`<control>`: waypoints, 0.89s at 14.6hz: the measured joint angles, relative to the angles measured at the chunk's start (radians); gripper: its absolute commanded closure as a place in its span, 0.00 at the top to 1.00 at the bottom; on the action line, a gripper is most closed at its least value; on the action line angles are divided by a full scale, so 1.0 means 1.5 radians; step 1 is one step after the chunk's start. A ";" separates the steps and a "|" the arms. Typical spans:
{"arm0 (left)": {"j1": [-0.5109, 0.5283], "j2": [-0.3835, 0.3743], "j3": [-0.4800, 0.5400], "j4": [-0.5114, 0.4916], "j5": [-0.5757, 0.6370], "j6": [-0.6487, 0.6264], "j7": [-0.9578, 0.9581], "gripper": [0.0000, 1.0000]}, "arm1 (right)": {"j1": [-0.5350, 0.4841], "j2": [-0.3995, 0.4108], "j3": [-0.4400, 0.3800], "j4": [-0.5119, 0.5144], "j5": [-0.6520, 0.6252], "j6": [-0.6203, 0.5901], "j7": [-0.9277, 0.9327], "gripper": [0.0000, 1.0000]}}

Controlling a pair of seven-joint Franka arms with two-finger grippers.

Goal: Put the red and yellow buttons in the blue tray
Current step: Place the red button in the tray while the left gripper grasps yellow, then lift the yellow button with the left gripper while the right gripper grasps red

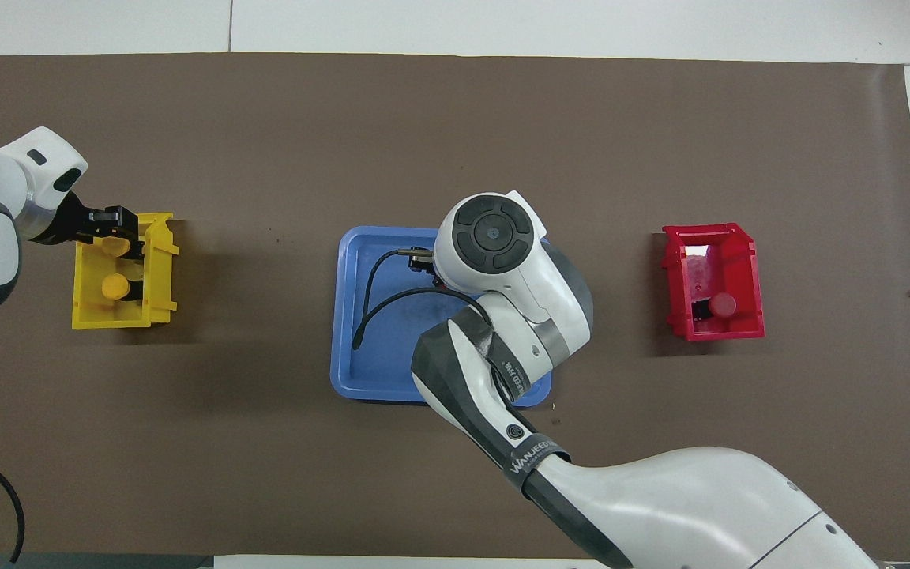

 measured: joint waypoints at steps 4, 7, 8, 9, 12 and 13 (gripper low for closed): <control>0.000 0.000 0.000 -0.013 0.000 0.012 0.000 0.67 | -0.071 -0.048 -0.007 0.059 -0.022 -0.125 -0.086 0.83; 0.000 0.000 0.000 -0.025 0.000 0.024 0.000 0.46 | -0.165 -0.119 -0.009 0.037 -0.022 -0.218 -0.233 0.82; 0.000 0.000 0.000 -0.028 0.000 0.025 0.000 0.18 | -0.195 -0.146 -0.009 0.010 -0.022 -0.230 -0.278 0.81; 0.000 0.000 0.000 -0.030 0.000 0.026 0.000 0.03 | -0.221 -0.171 -0.008 -0.024 -0.022 -0.234 -0.322 0.81; 0.003 -0.001 0.000 -0.029 0.000 0.027 0.000 0.02 | -0.291 -0.228 -0.008 -0.128 -0.013 -0.226 -0.438 0.81; 0.006 -0.001 0.000 -0.025 0.000 0.026 0.000 0.02 | -0.311 -0.240 -0.008 -0.159 -0.008 -0.204 -0.468 0.80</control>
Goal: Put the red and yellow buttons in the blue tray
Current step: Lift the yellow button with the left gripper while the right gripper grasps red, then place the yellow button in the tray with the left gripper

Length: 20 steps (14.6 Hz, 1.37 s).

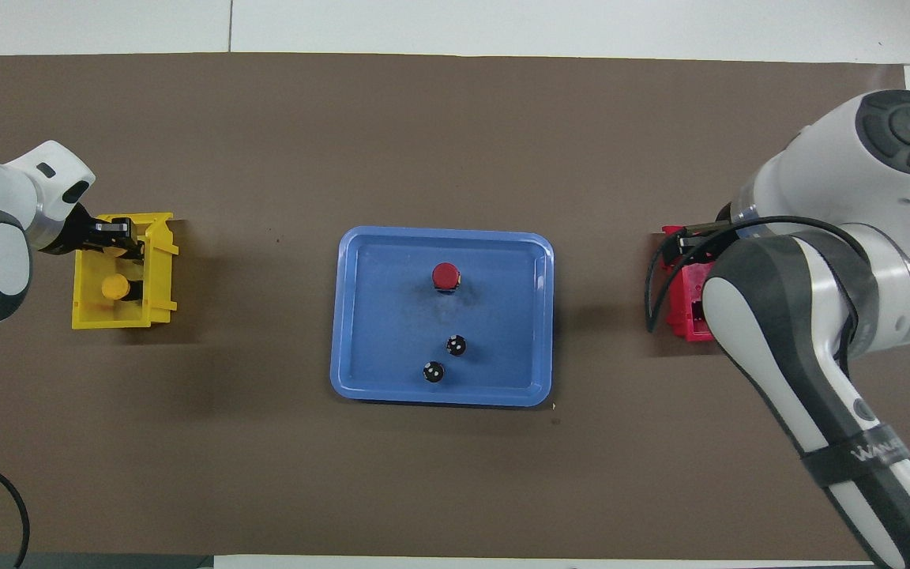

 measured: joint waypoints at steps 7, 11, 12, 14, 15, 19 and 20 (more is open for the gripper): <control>-0.014 -0.016 -0.007 0.191 0.000 -0.216 -0.010 0.02 | -0.065 -0.056 0.000 -0.209 0.005 0.210 -0.116 0.71; -0.137 -0.014 -0.012 0.219 0.000 -0.250 -0.153 0.02 | -0.075 -0.068 0.001 -0.237 0.005 0.242 -0.126 0.66; -0.174 -0.011 -0.014 0.218 0.000 -0.245 -0.200 0.02 | -0.074 -0.070 0.002 -0.251 0.006 0.258 -0.126 0.66; -0.246 -0.007 -0.018 0.205 0.000 -0.204 -0.287 0.02 | -0.074 -0.074 0.004 -0.274 0.006 0.281 -0.126 0.65; -0.281 -0.005 -0.018 0.194 0.000 -0.178 -0.329 0.02 | -0.074 -0.075 0.005 -0.279 0.006 0.285 -0.126 0.63; -0.385 0.027 -0.019 0.150 0.000 -0.101 -0.439 0.02 | -0.074 -0.075 0.006 -0.285 0.006 0.286 -0.126 0.47; -0.396 0.034 -0.020 0.135 -0.002 -0.080 -0.452 0.02 | -0.074 -0.075 0.006 -0.286 0.006 0.286 -0.126 0.42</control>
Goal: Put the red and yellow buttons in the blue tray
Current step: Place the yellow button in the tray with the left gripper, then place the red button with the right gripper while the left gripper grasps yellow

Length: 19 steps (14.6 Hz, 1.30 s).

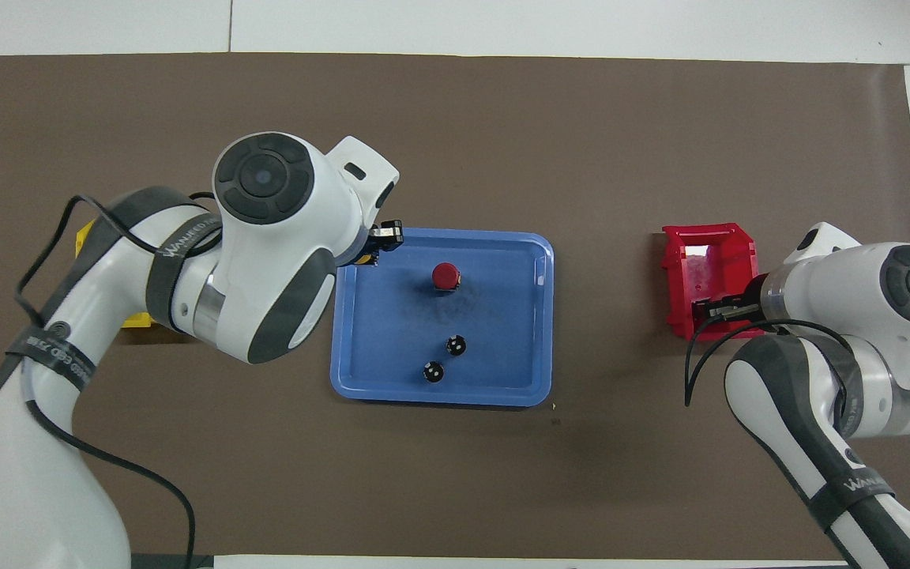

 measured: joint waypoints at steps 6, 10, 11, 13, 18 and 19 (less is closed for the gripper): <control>-0.032 0.018 0.000 -0.059 -0.021 0.080 -0.012 0.03 | 0.000 -0.002 0.000 0.001 0.000 -0.005 -0.001 0.31; -0.035 0.036 0.000 -0.060 -0.022 0.105 -0.015 0.34 | 0.003 0.005 0.002 0.116 0.000 -0.141 -0.005 0.31; -0.035 0.036 0.000 -0.060 -0.023 0.105 -0.015 0.47 | 0.004 0.009 0.005 0.153 0.001 -0.177 -0.005 0.31; -0.035 0.036 0.000 -0.059 -0.023 0.105 -0.015 0.77 | 0.025 0.021 0.013 0.220 0.006 -0.231 0.017 0.31; -0.032 0.022 0.014 -0.024 -0.022 0.043 -0.015 1.00 | 0.163 0.080 0.022 0.325 0.007 -0.242 0.232 0.31; -0.024 0.009 0.021 -0.008 -0.021 0.010 -0.011 1.00 | 0.190 0.092 0.022 0.327 0.007 -0.221 0.276 0.31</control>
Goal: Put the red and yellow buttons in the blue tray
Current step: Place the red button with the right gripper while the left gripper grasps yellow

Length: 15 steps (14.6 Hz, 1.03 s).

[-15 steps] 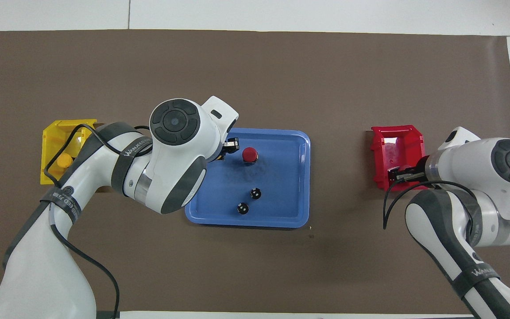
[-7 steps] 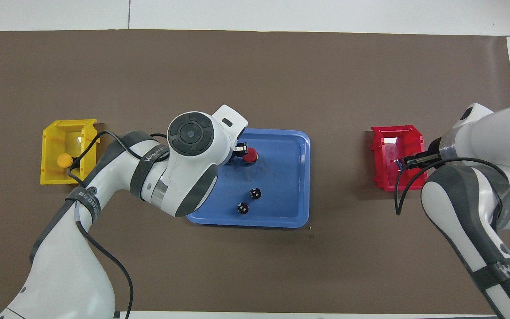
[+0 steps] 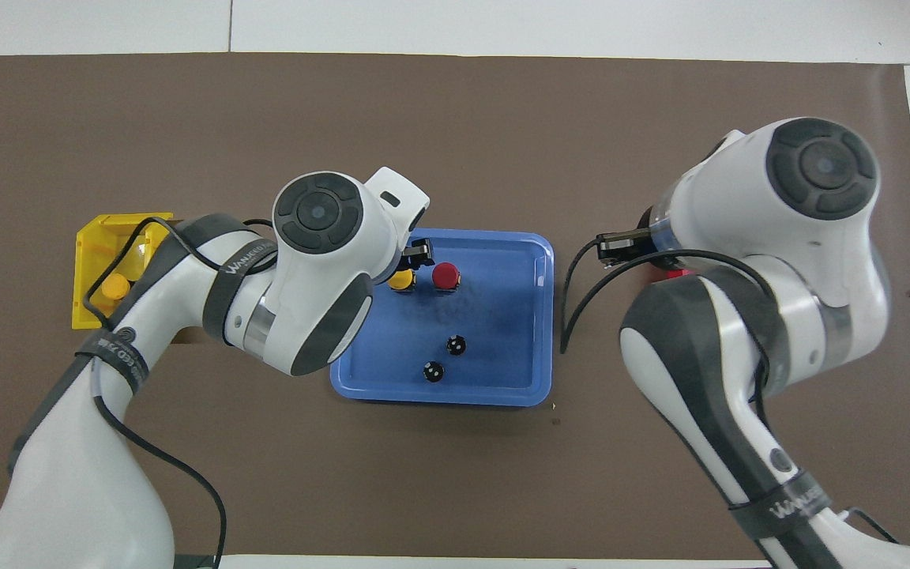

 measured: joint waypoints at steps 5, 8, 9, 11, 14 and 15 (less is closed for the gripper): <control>0.137 -0.117 0.019 0.033 0.004 -0.158 0.192 1.00 | 0.099 0.080 0.001 -0.005 0.000 0.124 0.141 0.31; 0.257 -0.165 0.023 0.031 0.004 -0.187 0.355 1.00 | 0.131 0.126 0.000 -0.005 0.000 0.161 0.176 0.32; 0.287 -0.168 0.023 0.028 0.004 -0.186 0.384 1.00 | 0.131 0.132 0.000 -0.006 0.000 0.162 0.177 0.33; 0.341 -0.168 0.023 0.008 0.004 -0.162 0.438 0.94 | 0.131 0.135 -0.003 -0.014 0.000 0.170 0.177 0.58; 0.384 -0.166 0.023 -0.059 0.004 -0.080 0.489 0.76 | 0.130 0.136 -0.004 -0.026 -0.001 0.174 0.177 1.00; 0.386 -0.165 0.023 -0.080 0.004 -0.060 0.491 0.73 | 0.128 0.136 -0.005 -0.019 -0.003 0.165 0.177 1.00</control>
